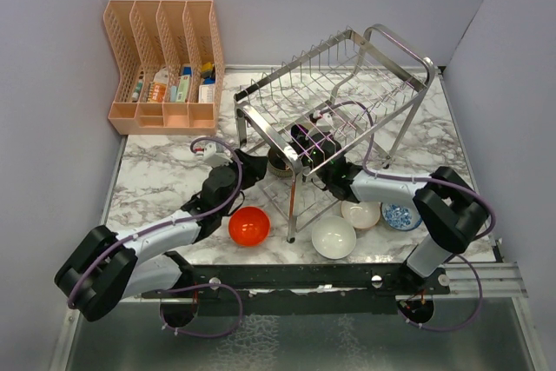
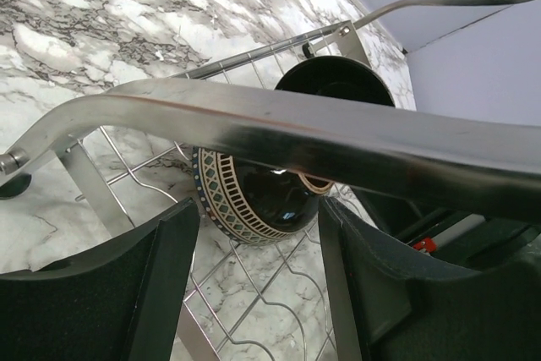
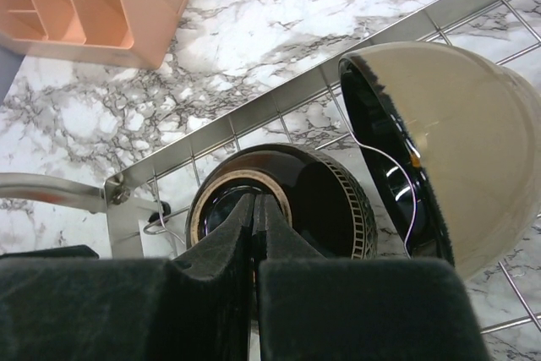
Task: Load the bowls into the dish rack
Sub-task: Adjust the bowl in the dish rack.
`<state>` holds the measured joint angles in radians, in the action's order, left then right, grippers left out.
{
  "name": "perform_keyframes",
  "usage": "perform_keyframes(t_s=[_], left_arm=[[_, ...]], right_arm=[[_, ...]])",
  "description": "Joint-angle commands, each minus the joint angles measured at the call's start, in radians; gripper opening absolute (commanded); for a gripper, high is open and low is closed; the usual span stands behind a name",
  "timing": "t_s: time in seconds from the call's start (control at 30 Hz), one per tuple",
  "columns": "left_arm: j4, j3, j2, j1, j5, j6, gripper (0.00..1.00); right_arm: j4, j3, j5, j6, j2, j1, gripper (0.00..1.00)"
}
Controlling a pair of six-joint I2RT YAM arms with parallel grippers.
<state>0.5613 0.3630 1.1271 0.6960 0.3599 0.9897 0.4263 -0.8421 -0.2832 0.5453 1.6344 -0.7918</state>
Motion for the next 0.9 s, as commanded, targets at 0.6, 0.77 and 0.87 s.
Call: perform_keyframes(t_s=[0.6, 0.77, 0.87], left_arm=[[0.129, -0.001, 0.090, 0.005, -0.040, 0.026, 0.61], [0.152, 0.010, 0.115, 0.005, -0.056, 0.028, 0.61], [0.163, 0.013, 0.124, 0.004, -0.061, 0.026, 0.61]], right_arm=[[-0.156, -0.083, -0.171, 0.037, 0.139, 0.002, 0.01], [-0.174, -0.088, -0.173, 0.044, 0.159, 0.010, 0.01], [-0.190, -0.086, -0.172, 0.051, 0.164, 0.022, 0.01]])
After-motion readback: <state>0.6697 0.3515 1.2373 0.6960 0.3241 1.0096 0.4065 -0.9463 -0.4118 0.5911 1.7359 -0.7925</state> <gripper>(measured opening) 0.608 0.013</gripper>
